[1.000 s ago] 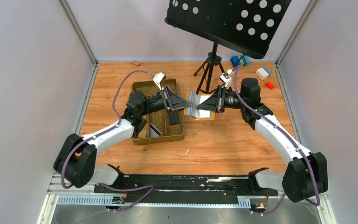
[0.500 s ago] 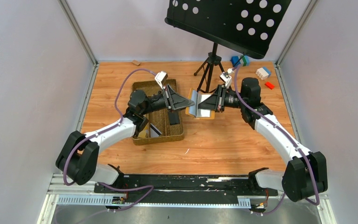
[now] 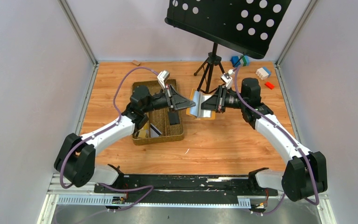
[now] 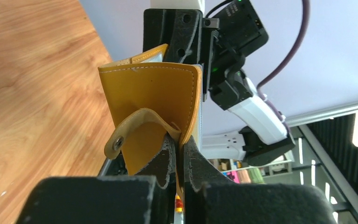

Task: Take the credit cards out of the card holder
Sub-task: Remove the credit card from the card holder.

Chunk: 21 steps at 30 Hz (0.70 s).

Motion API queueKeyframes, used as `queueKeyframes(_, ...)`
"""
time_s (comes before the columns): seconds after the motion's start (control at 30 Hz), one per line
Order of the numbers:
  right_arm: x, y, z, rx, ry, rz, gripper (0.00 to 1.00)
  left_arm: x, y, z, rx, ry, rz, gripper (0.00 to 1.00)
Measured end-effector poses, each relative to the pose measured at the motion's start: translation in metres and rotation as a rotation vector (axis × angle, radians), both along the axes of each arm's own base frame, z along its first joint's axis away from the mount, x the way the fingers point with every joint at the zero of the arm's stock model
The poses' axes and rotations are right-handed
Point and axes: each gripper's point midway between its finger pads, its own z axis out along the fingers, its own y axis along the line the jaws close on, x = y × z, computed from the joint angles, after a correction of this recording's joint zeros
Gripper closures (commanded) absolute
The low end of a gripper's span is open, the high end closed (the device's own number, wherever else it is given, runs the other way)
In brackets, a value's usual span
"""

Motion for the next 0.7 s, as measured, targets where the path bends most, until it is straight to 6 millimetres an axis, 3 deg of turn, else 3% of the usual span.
queueKeyframes(0.07, 0.002, -0.002, -0.004, -0.014, 0.014, -0.013, 0.82, 0.002, -0.001, -0.003, 0.052, -0.003, 0.014, 1.00)
queueKeyframes(0.3, 0.004, -0.013, -0.024, -0.075, 0.083, -0.061, 0.42, 0.010, 0.006, -0.033, 0.269, 0.011, 0.088, 1.00)
queueKeyframes(0.47, 0.004, -0.017, -0.023, -0.082, 0.082, -0.075, 0.21, 0.009, 0.015, -0.059, 0.380, 0.054, 0.117, 1.00)
queueKeyframes(0.57, 0.002, -0.017, -0.017, -0.072, 0.064, -0.074, 0.22, 0.009, 0.018, -0.067, 0.413, 0.070, 0.126, 1.00)
queueKeyframes(0.7, 0.001, -0.017, -0.013, -0.053, 0.046, -0.070, 0.43, 0.008, 0.019, -0.069, 0.424, 0.075, 0.128, 1.00)
